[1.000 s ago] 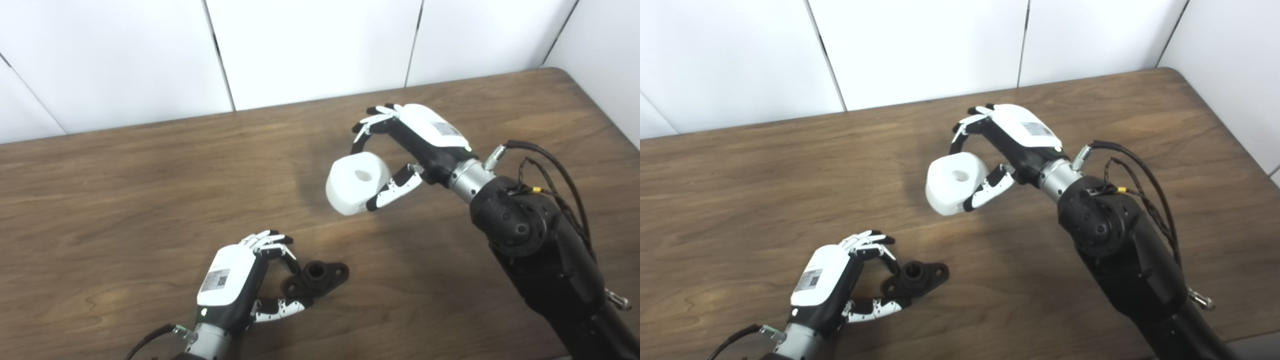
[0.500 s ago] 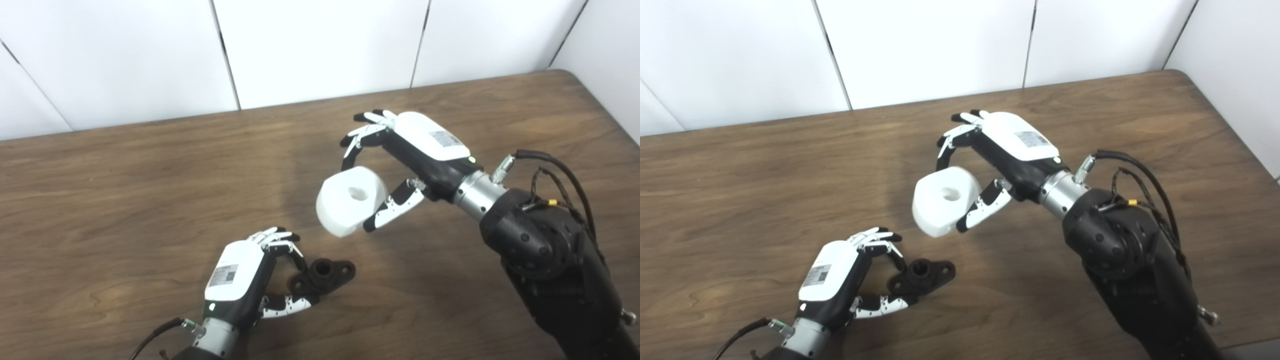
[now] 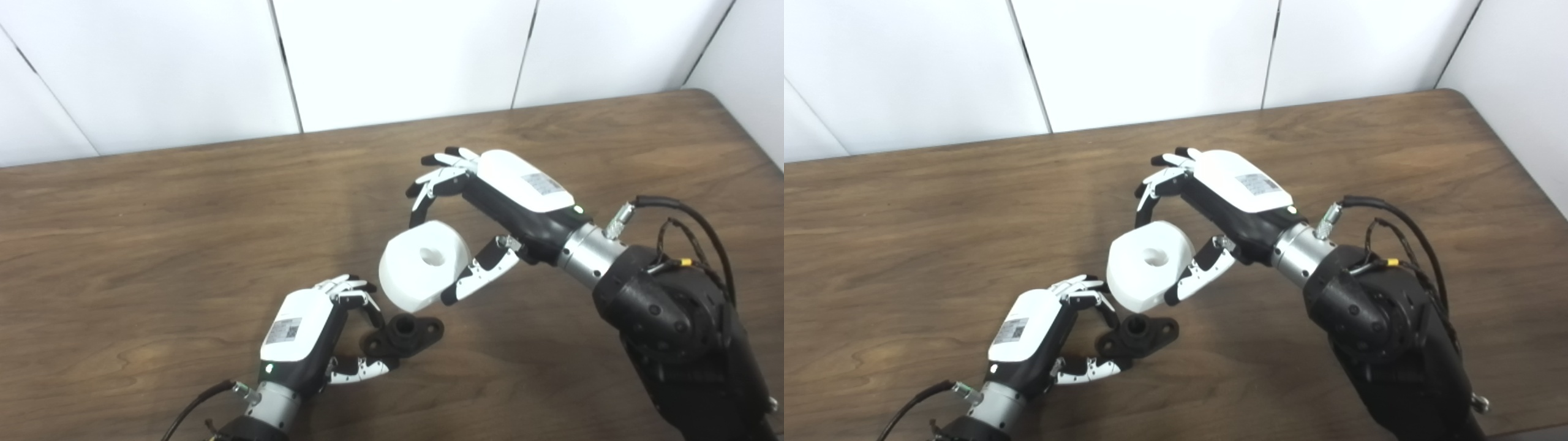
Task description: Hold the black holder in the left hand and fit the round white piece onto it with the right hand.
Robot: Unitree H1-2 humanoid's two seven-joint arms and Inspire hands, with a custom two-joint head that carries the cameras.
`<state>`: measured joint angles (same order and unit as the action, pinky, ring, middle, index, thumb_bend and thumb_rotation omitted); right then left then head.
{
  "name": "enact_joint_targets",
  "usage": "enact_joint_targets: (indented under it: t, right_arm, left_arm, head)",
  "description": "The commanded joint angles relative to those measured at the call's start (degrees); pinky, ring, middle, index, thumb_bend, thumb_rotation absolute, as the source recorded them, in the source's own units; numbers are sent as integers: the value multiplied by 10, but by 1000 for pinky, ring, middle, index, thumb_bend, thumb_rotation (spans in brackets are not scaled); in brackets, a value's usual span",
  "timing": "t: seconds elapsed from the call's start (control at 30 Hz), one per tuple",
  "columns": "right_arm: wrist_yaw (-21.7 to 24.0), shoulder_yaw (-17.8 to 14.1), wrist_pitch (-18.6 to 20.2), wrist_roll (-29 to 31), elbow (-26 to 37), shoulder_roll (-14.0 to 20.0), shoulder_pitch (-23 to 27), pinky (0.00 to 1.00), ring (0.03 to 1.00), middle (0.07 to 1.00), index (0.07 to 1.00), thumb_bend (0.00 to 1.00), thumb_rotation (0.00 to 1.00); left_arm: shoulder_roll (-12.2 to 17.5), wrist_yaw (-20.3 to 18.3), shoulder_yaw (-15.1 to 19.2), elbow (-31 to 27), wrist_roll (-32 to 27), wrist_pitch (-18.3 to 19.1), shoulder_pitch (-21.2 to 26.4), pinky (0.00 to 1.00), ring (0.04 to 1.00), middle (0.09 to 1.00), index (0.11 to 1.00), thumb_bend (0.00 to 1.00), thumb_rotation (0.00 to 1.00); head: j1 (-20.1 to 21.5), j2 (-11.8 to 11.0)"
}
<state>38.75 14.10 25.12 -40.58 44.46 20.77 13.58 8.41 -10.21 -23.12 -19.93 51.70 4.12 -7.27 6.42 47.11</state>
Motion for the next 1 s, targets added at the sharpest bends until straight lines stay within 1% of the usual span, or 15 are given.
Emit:
enact_joint_targets:
  t: [0.0, 0.37, 0.67, 0.97]
  right_arm:
    - [-3, -3, -17, 0, 16, 3, 7, 1000, 928, 772, 481, 525, 139]
    - [11, 2, -26, 3, 9, 5, -7, 1000, 938, 778, 481, 524, 137]
    - [7, 4, -37, 1, 5, 6, -20, 1000, 940, 777, 481, 524, 135]
    - [8, 7, -37, -8, 2, 1, -28, 1000, 948, 783, 482, 524, 135]
  left_arm:
    - [-1, -18, -6, 7, -1, 10, -3, 844, 865, 785, 487, 519, 51]
    - [-3, -24, -5, 5, 1, 14, -1, 850, 865, 784, 487, 519, 50]
    - [-4, -20, -5, 9, 2, 9, 0, 846, 865, 784, 487, 519, 50]
    - [-5, -21, -6, 10, 5, 8, 1, 847, 862, 783, 487, 519, 50]
  head:
    - [0, 1]
    - [2, 5]
    - [1, 3]
    - [0, 3]
